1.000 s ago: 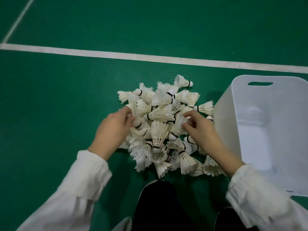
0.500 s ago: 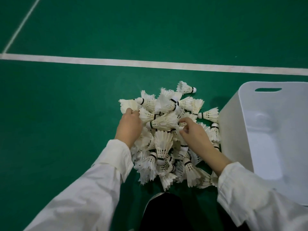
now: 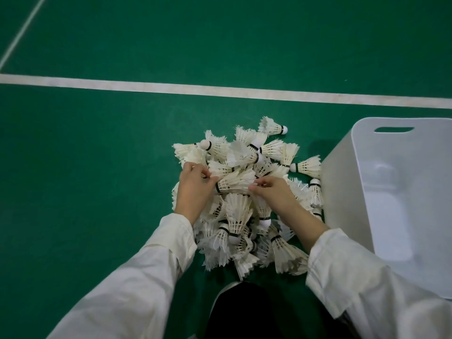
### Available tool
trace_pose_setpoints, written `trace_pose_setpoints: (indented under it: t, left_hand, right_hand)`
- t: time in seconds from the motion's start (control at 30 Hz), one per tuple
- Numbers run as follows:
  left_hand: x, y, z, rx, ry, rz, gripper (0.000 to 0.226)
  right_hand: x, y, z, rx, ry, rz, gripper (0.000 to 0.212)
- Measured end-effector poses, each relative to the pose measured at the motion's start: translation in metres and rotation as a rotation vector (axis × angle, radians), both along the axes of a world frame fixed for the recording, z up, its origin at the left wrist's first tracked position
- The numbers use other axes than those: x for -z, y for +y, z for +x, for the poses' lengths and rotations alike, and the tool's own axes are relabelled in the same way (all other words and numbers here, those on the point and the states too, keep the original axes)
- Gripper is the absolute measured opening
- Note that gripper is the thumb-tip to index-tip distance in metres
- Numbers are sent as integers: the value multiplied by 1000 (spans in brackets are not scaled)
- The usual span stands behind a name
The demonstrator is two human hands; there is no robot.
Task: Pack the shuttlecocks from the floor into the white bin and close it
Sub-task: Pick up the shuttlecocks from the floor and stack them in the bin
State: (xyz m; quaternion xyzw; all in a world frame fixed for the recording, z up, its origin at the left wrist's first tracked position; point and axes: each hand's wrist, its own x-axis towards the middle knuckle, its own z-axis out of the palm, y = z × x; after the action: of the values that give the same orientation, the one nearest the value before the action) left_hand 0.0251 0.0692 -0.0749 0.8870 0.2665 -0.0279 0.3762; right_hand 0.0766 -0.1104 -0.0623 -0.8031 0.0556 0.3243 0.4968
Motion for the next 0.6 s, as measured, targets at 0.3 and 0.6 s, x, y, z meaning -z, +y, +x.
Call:
trace_pose_setpoints:
  t: [0.3, 0.6]
  left_hand:
    - [-4, -4, 9, -78, 31, -19, 24]
    - [-49, 5, -13, 37, -84, 273, 23]
  right_hand:
    - [-7, 1, -5, -107, -93, -103, 11]
    - [-40, -29, 0, -102, -199, -154, 17]
